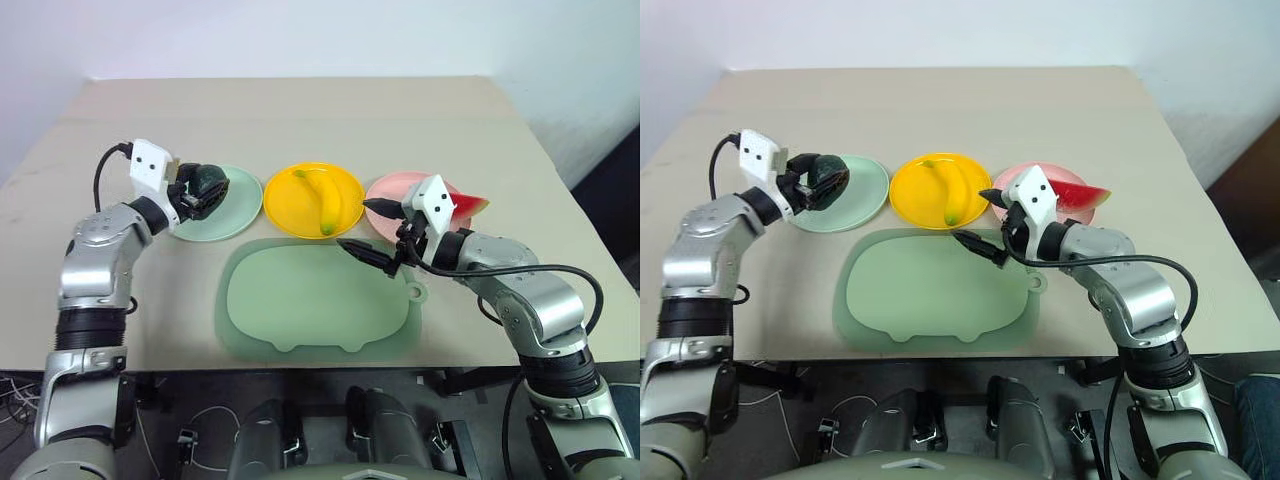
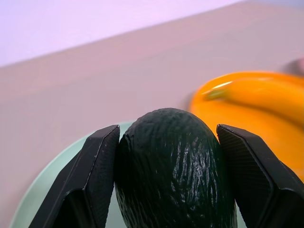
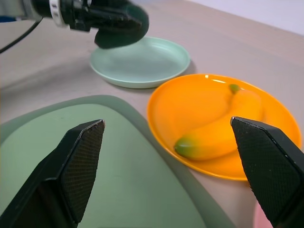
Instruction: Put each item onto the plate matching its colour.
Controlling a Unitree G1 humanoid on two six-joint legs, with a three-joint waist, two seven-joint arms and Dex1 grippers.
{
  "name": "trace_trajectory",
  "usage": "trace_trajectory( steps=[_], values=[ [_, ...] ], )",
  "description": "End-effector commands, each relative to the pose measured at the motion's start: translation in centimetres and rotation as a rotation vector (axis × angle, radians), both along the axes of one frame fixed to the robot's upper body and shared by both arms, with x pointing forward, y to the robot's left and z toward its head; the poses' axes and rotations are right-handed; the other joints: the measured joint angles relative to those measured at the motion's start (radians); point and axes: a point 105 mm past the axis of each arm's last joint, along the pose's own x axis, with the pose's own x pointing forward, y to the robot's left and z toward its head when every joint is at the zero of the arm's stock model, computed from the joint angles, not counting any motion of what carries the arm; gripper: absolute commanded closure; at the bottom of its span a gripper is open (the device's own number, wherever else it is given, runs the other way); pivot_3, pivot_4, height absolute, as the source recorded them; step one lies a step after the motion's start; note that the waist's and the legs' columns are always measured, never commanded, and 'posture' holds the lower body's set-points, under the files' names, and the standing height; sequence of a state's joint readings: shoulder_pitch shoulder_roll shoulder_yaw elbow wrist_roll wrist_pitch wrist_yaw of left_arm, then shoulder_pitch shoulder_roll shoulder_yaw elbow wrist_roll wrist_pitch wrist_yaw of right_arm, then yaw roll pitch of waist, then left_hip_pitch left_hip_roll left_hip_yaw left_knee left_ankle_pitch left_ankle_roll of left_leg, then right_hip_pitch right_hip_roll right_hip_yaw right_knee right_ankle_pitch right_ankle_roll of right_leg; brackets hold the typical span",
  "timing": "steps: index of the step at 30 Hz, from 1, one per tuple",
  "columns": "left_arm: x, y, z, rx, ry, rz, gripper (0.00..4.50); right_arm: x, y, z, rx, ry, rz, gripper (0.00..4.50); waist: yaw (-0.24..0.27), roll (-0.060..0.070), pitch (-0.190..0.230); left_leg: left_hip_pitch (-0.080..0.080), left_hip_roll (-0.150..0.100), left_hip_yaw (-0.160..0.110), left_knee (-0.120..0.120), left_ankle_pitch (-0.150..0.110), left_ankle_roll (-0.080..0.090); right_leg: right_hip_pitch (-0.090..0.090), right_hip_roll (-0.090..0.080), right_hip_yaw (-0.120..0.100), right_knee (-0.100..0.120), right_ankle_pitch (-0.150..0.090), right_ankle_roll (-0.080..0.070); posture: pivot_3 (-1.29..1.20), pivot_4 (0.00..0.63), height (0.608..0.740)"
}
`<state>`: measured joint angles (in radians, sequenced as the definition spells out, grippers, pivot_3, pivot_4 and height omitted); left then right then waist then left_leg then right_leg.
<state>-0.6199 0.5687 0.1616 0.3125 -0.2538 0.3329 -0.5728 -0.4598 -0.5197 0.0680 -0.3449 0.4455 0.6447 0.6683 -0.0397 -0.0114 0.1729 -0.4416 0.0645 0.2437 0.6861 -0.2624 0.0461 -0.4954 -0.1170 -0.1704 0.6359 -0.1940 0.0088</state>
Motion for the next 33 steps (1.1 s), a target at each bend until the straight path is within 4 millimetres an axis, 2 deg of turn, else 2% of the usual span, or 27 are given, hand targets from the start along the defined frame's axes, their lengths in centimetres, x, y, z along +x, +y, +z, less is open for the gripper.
trace_trajectory(
  steps=[1, 6, 9, 10, 12, 13, 19, 22, 25, 30, 33],
  values=[
    [0.9, 0.1, 1.1, 0.001, -0.043, 0.061, 1.50, 0.2, -0.1, 1.3, 0.024, -0.059, 0.001, 0.00, -0.001, 0.000, 0.000, 0.000, 0.000, 0.000, 0.000, 0.000, 0.001, 0.000, 0.000, 0.000, 0.001, 0.000, 0.000, 0.00, 0.150, 0.696],
    [1.1, 0.7, -0.6, -0.014, 0.026, 0.114, 1.50, 0.3, 0.5, 1.4, 0.028, -0.063, 0.015, 0.00, -0.003, 0.000, 0.000, 0.000, 0.000, 0.000, 0.001, 0.000, 0.001, 0.000, 0.000, 0.000, 0.003, 0.000, 0.001, 0.00, 0.150, 0.696],
    [0.8, 1.3, -0.9, -0.047, 0.036, 0.133, 1.50, 0.9, 0.5, 1.6, 0.032, -0.072, -0.002, 0.00, -0.003, 0.000, 0.000, 0.000, 0.000, 0.000, 0.003, 0.001, 0.001, -0.001, -0.001, 0.000, 0.007, -0.001, 0.002, 0.00, 0.150, 0.696],
    [0.7, 1.3, -0.9, -0.049, 0.037, 0.133, 0.82, 1.0, 0.5, 1.6, 0.033, -0.074, -0.005, 0.00, -0.003, 0.000, 0.000, 0.000, 0.000, 0.000, 0.005, 0.001, 0.001, -0.001, -0.001, 0.000, 0.009, -0.002, 0.002, 0.00, 0.150, 0.696],
    [0.5, 1.8, -1.0, -0.050, 0.041, 0.152, 0.40, 1.2, 0.5, 1.7, 0.035, -0.079, -0.008, 0.00, -0.003, 0.000, 0.000, 0.000, 0.000, -0.001, 0.007, 0.000, 0.000, -0.001, -0.001, 0.000, 0.012, -0.002, 0.003, 0.00, 0.150, 0.696],
    [0.3, 1.9, -0.9, -0.053, 0.042, 0.149, 0.05, 1.3, 0.5, 1.8, 0.035, -0.083, -0.007, 0.00, -0.003, 0.000, 0.000, 0.000, 0.000, -0.001, 0.008, 0.000, 0.000, -0.001, -0.002, 0.000, 0.012, -0.002, 0.003, 0.00, 0.150, 0.696],
    [-0.7, 2.0, 0.6, -0.057, -0.024, 0.117, 0.05, 1.4, 0.7, 2.4, 0.043, -0.105, -0.004, 0.00, 0.000, 0.000, 0.000, -0.001, 0.000, -0.002, 0.011, -0.001, 0.000, -0.001, -0.002, 0.000, 0.013, -0.002, 0.003, 0.00, 0.150, 0.696],
    [-2.1, 1.4, 2.0, -0.055, -0.094, 0.040, 0.05, 1.2, 0.8, 2.5, 0.055, -0.103, 0.001, 0.00, -0.002, 0.000, 0.000, -0.001, 0.000, -0.002, 0.011, -0.001, 0.000, -0.001, -0.002, 0.000, 0.013, -0.002, 0.003, 0.00, 0.150, 0.696],
    [-4.4, 0.4, 3.3, -0.064, -0.162, -0.096, 0.05, 0.8, 0.8, 2.4, 0.075, -0.084, 0.012, 0.00, -0.003, 0.000, 0.000, -0.001, 0.001, -0.002, 0.011, -0.001, 0.000, -0.001, -0.002, 0.000, 0.013, -0.002, 0.003, 0.00, 0.150, 0.696],
    [-8.3, -0.3, 2.7, -0.069, -0.137, -0.302, 0.05, 0.2, 0.0, 2.2, 0.104, -0.053, -0.007, 0.00, -0.003, 0.000, 0.000, -0.001, 0.001, -0.002, 0.011, -0.001, 0.000, -0.001, -0.002, 0.000, 0.013, -0.002, 0.002, 0.00, 0.150, 0.696],
    [-9.6, -0.5, 2.1, -0.032, -0.115, -0.379, 0.05, -0.1, -0.3, 2.3, 0.122, -0.050, -0.018, 0.00, 0.001, 0.000, 0.000, -0.001, 0.001, -0.002, 0.011, -0.001, 0.000, -0.001, -0.003, 0.000, 0.013, -0.004, 0.001, 0.00, 0.150, 0.696]
  ],
)
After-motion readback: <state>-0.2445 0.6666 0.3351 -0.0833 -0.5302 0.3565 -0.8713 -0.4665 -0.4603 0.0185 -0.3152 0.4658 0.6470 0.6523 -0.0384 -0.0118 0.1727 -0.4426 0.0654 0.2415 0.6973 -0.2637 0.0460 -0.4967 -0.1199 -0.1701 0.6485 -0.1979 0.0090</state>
